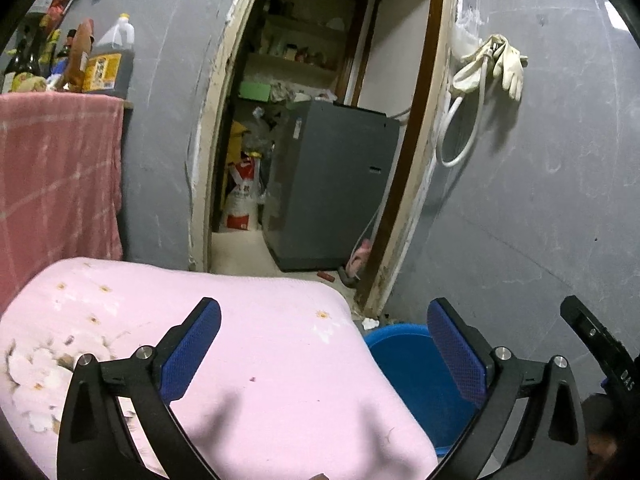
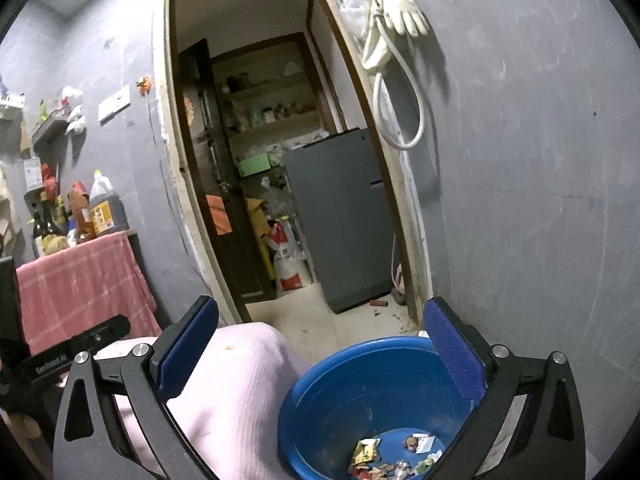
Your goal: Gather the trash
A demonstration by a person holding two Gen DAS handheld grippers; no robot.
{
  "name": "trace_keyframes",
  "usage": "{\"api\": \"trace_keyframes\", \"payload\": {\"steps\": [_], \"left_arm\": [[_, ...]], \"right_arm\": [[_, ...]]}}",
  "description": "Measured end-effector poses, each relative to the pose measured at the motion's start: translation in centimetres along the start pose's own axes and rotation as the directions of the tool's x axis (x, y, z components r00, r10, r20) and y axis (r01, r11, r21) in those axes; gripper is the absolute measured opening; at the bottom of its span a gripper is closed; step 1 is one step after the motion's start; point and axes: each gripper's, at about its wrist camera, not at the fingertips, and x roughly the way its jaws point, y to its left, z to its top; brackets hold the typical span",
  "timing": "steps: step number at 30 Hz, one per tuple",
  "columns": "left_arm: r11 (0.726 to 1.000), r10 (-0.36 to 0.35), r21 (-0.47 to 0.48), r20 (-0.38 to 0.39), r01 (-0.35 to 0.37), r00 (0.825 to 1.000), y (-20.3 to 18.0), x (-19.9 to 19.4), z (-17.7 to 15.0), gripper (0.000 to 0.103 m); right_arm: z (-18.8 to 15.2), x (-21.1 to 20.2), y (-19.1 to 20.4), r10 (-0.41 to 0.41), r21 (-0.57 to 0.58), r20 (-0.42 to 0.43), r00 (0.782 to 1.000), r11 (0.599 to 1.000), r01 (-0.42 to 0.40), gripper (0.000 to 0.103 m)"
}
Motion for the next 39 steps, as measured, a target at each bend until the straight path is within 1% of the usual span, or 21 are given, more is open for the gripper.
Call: {"api": "trace_keyframes", "payload": {"steps": [8, 13, 19, 26, 33, 36, 39], "left_arm": [[1.0, 0.003, 0.023, 0.042, -0.004, 0.999, 0.1, -3.5, 0.1, 0.101], [0.999, 0.008, 0.032, 0.062, -0.01, 0.998, 0.2, -5.9, 0.0, 0.101], [0.997, 0.022, 0.07, 0.091, -0.028, 0.996, -0.3, -9.2, -0.8, 0.101], [0.996, 0.035, 0.082, 0.118, -0.045, 0.992, -0.1, -12.7, -2.0, 0.101], [0.992, 0.054, 0.101, 0.143, -0.068, 0.988, 0.3, -15.9, -4.2, 0.101], [0.989, 0.069, 0.119, 0.162, -0.089, 0.984, 0.2, -17.2, -5.0, 0.101], [0.988, 0.077, 0.116, 0.166, -0.097, 0.983, 0.3, -18.1, -5.9, 0.101]], "right_arm": [[0.5, -3.3, 2.0, -0.001, -0.062, 0.022, 1.0, 0.998, 0.003, 0.103], [1.4, -5.7, 3.6, -0.006, -0.126, 0.039, 0.999, 0.992, 0.011, 0.103], [1.8, -8.1, 5.3, -0.026, -0.171, 0.037, 0.999, 0.985, 0.031, 0.103], [0.9, -11.0, 7.1, -0.042, -0.206, 0.031, 0.999, 0.977, 0.047, 0.103], [-0.1, -14.2, 8.1, -0.051, -0.222, 0.042, 0.998, 0.973, 0.059, 0.103], [-0.7, -15.2, 8.5, -0.054, -0.226, 0.031, 0.998, 0.972, 0.06, 0.103], [-1.4, -16.0, 8.9, -0.057, -0.23, 0.017, 0.998, 0.971, 0.06, 0.103]]}}
